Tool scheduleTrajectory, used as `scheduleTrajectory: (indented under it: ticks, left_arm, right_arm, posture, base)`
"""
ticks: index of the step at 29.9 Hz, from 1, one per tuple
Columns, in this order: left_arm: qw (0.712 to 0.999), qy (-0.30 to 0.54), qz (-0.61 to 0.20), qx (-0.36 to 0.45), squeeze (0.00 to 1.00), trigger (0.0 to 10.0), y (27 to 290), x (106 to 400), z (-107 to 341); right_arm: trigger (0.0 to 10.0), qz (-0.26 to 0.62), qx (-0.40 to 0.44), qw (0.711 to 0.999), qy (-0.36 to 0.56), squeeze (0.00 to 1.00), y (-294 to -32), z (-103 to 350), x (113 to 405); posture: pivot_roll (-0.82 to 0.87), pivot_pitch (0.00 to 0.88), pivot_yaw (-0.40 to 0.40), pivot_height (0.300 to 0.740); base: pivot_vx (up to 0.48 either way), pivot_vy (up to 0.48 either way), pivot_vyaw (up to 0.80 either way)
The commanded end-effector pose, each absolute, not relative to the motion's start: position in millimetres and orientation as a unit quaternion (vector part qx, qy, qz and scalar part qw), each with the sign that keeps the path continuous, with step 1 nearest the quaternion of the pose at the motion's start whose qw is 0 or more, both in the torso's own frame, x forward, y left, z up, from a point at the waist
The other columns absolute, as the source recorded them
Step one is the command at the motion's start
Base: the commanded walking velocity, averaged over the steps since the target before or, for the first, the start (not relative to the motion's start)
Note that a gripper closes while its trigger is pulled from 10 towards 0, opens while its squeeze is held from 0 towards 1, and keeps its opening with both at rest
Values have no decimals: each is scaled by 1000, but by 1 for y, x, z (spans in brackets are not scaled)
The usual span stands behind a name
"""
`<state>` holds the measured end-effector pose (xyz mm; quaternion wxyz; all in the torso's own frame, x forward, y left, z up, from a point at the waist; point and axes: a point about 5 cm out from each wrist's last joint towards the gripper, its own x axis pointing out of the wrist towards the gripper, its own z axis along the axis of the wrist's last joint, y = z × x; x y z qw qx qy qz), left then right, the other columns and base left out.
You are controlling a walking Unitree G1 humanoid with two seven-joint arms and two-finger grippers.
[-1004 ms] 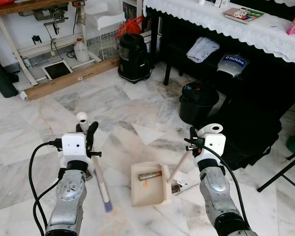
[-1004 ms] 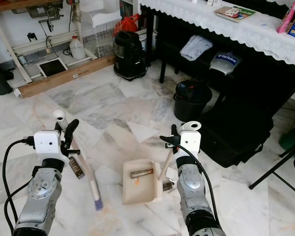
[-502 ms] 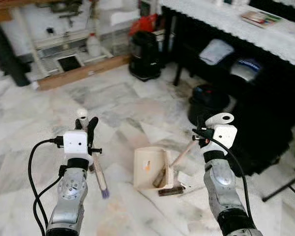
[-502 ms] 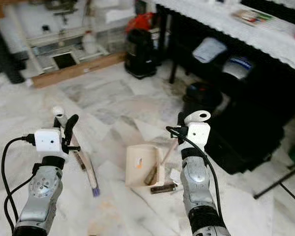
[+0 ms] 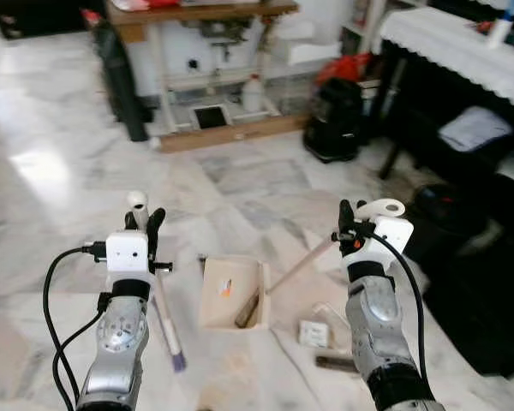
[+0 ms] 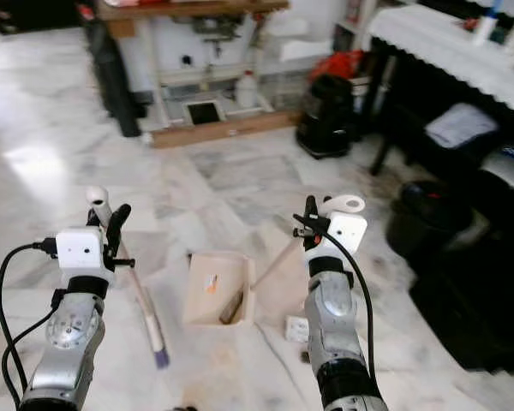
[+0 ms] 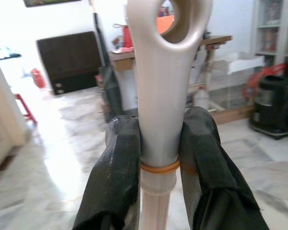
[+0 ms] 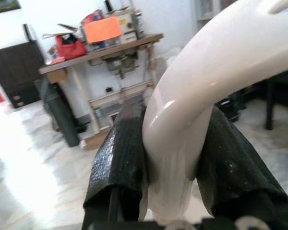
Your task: Sweep floor
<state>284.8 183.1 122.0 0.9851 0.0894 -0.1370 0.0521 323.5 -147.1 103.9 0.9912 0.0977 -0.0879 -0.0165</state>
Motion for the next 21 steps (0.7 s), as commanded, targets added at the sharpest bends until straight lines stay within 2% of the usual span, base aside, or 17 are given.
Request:
scheduleTrajectory:
  ticks: [1,9,21]
  left_arm:
    - [982,-156,50,96,0,10000,182,285,129]
    - [987,-123,76,70,0,10000,190,279,109]
    - [987,-125,74,62,0,10000,187,280,108]
  right_arm:
    - [10000,-20,103,987,-121,0,-150,119,326]
    - [10000,-14,91,989,-120,0,-151,118,324]
    - [10000,-11,86,989,-122,0,-153,121,326]
  posture:
    - [112,4,-41,740]
    - [102,1,-62,740]
    - [105,0,-63,740]
  base:
    - [0,0,794]
    - [0,0,794]
    - [0,0,794]
